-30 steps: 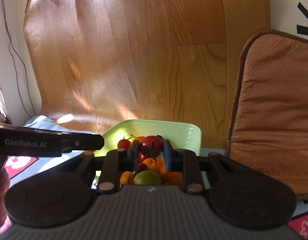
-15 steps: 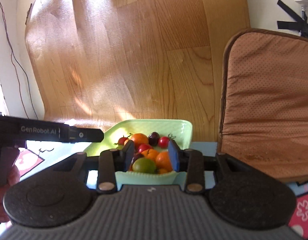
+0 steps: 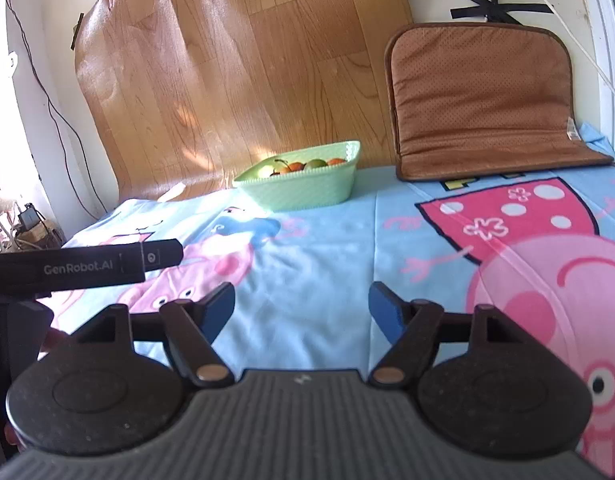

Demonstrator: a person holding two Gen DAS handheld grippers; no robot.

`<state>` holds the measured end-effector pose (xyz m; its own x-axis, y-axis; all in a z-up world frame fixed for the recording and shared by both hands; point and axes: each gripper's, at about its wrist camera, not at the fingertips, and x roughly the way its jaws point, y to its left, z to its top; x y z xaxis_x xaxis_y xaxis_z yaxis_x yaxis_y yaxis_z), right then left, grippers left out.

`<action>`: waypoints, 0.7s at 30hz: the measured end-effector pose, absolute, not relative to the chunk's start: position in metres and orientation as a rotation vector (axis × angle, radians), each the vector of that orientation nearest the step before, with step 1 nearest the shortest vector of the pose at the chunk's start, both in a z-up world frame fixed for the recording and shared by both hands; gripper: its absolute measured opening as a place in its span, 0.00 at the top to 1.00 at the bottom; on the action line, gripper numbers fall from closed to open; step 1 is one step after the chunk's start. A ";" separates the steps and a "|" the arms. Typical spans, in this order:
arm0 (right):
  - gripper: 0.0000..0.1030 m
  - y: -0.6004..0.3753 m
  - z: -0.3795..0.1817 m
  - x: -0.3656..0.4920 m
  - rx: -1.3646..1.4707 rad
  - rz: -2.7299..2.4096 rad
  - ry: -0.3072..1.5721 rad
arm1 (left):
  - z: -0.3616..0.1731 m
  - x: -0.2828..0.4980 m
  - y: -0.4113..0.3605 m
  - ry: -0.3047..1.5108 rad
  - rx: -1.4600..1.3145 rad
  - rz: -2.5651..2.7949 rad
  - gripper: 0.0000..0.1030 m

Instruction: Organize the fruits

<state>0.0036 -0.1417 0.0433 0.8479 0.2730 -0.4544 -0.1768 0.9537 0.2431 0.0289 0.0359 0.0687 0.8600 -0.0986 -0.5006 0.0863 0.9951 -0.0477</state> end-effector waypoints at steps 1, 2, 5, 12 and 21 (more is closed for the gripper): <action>0.26 -0.140 0.041 -0.001 0.197 0.230 0.511 | 0.069 0.021 0.036 0.522 -0.018 -0.086 0.00; 0.25 -0.139 0.040 -0.005 0.201 0.224 0.515 | 0.069 0.014 0.034 0.521 -0.008 -0.076 0.00; 0.24 -0.138 0.037 -0.016 0.227 0.212 0.525 | 0.068 -0.002 0.033 0.523 0.012 -0.054 0.00; 0.22 -0.132 0.034 -0.035 0.235 0.229 0.537 | 0.066 -0.025 0.028 0.516 0.062 -0.014 0.00; 0.20 -0.131 0.037 -0.046 0.233 0.233 0.519 | 0.062 -0.032 0.030 0.525 0.047 0.005 0.00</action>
